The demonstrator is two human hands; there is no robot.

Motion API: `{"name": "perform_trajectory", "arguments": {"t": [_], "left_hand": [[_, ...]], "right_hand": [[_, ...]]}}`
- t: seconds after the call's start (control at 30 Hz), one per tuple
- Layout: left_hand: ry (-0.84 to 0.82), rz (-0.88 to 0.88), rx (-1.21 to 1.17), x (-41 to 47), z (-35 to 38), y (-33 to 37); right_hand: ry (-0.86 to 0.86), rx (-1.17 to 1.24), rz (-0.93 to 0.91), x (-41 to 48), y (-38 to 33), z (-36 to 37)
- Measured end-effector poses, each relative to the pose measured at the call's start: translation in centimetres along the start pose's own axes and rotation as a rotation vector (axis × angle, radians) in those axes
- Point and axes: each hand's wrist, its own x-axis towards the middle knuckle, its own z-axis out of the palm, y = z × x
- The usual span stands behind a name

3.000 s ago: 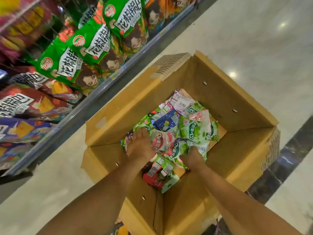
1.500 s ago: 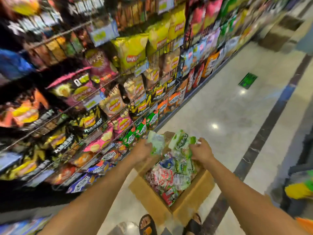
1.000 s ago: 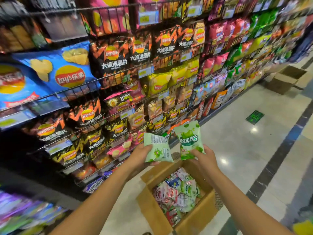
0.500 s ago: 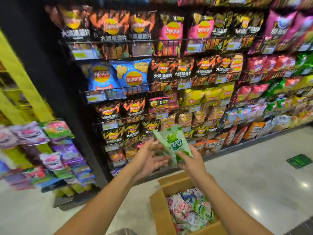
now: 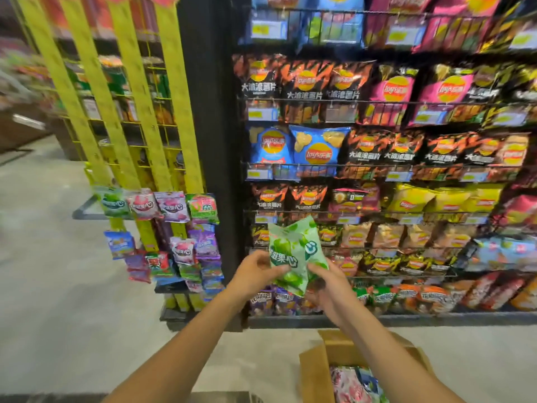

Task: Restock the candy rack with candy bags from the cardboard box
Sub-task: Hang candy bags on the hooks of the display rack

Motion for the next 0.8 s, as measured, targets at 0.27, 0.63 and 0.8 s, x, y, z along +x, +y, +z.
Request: {"name": "perform_trajectory", "arguments": {"t": [0.27, 0.63, 0.8], "left_hand": [[0.094, -0.064, -0.169, -4.2, -10.7, -3.1], [0.333, -0.045, -0.303, -9.7, -29.1, -9.2], [0.437, -0.052, -0.29, -11.3, -36.3, -11.2]], "right_hand": [[-0.106, -0.173, 0.036, 1.8, 3.9, 10.2], [-0.145, -0.276, 0.018, 4.0, 9.7, 24.8], [-0.145, -0.324, -0.004, 5.2, 12.4, 31.7]]}}
